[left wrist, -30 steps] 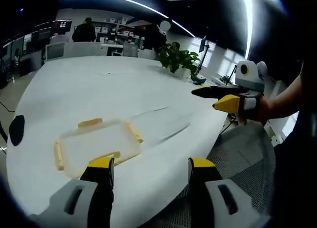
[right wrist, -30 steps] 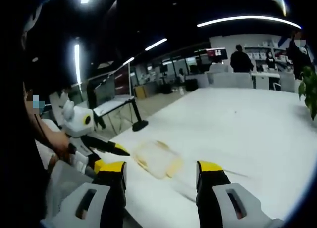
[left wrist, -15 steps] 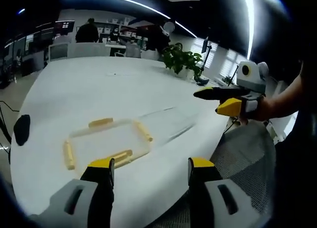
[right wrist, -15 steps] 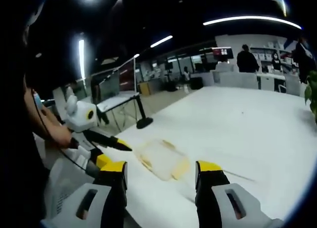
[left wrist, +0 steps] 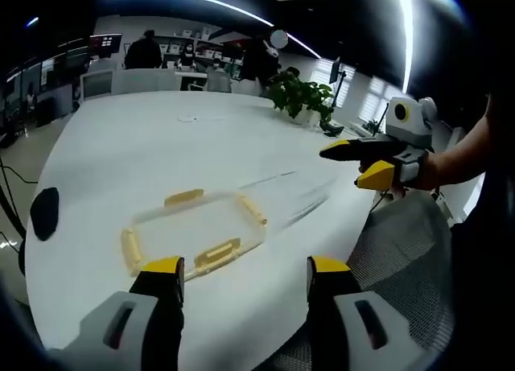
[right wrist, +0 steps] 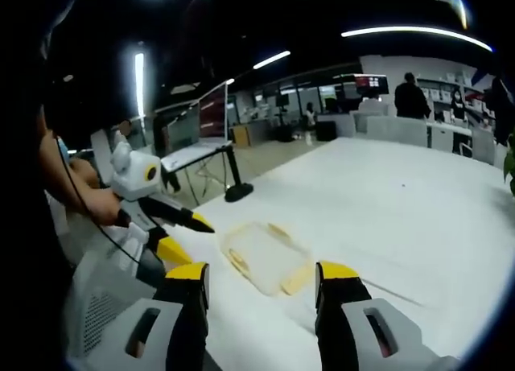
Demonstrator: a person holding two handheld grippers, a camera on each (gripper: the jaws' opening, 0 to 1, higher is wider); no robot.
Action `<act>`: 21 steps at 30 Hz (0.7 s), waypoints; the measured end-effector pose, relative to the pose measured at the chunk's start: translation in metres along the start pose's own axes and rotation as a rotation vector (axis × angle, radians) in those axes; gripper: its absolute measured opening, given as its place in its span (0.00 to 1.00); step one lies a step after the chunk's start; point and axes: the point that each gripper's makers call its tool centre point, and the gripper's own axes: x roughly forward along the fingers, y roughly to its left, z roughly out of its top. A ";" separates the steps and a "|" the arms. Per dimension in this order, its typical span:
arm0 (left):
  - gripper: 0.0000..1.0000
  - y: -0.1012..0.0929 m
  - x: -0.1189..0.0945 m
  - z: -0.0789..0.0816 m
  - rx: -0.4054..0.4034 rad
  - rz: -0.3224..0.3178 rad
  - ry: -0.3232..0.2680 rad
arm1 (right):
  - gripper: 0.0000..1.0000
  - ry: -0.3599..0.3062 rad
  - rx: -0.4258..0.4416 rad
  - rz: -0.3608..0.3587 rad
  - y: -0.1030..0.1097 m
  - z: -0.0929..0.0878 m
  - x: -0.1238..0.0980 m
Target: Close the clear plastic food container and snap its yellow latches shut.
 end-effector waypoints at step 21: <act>0.61 0.037 -0.007 -0.001 0.001 0.011 0.014 | 0.52 0.023 0.006 0.009 0.000 -0.002 0.023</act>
